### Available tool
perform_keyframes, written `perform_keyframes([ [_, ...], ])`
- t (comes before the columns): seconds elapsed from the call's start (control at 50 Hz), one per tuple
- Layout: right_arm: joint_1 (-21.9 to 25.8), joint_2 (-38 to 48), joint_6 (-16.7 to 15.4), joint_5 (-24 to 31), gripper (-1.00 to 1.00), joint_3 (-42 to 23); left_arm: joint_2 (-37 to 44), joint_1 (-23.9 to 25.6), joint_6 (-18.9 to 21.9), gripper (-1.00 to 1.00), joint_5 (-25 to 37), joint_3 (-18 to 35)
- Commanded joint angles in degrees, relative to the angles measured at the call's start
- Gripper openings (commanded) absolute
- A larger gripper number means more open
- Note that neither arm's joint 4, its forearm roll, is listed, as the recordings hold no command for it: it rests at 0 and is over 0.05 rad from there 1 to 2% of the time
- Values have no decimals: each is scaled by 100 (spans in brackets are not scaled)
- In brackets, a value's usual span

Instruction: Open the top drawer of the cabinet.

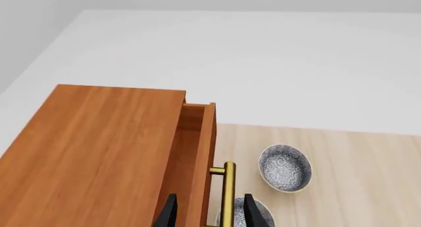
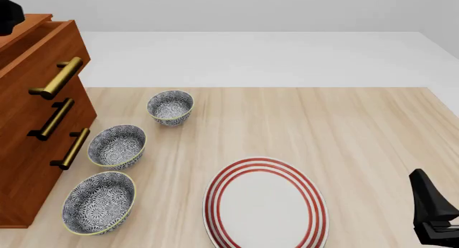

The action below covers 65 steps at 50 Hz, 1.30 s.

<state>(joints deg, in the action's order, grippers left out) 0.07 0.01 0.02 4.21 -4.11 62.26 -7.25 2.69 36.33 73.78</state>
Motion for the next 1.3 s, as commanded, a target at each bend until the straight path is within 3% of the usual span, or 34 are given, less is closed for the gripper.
perform_keyframes([
  [0.02,0,0,-1,1,100,0,126,2,27,100,-119,-99],
  [1.3,0,0,0,0,100,0,466,-72,116,100,-440,-505],
])
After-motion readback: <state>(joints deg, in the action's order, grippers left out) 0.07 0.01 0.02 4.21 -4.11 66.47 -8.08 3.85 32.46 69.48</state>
